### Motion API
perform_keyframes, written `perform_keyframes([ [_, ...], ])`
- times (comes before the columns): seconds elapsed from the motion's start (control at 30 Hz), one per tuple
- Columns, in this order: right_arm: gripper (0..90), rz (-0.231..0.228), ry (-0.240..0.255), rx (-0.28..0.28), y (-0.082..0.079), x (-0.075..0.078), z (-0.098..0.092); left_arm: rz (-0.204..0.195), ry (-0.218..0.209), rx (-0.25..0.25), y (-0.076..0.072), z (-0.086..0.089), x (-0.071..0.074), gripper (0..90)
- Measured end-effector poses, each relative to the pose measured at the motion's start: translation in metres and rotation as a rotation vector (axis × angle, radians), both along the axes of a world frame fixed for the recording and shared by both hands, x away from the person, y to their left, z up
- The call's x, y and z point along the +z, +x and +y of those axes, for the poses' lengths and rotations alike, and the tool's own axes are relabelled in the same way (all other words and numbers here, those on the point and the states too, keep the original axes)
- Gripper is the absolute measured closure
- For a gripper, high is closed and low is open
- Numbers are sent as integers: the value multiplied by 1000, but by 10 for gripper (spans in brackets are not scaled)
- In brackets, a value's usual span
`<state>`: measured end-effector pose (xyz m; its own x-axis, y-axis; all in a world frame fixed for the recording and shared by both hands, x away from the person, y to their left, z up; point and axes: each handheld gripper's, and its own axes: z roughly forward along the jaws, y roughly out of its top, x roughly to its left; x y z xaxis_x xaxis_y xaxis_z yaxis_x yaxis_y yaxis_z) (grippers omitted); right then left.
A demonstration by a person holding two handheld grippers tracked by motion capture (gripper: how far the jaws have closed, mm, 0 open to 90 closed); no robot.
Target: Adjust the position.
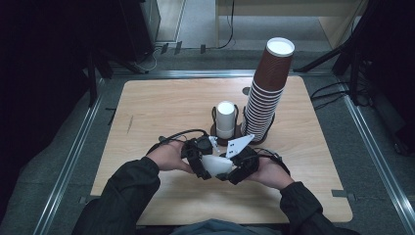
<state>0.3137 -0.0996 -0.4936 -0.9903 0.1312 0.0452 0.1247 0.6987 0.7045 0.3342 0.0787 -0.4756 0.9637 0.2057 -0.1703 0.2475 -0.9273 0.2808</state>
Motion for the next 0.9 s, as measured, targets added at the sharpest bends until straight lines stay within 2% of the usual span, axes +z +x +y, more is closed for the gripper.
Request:
perform_keyframes([
  [0.43,336,-9,-21,10,-1,-2,2,-5,10,-17,-1,-1,-1,271],
  [0.9,356,-11,-4,20,-1,1,1,-10,-29,-14,-2,3,2,265],
])
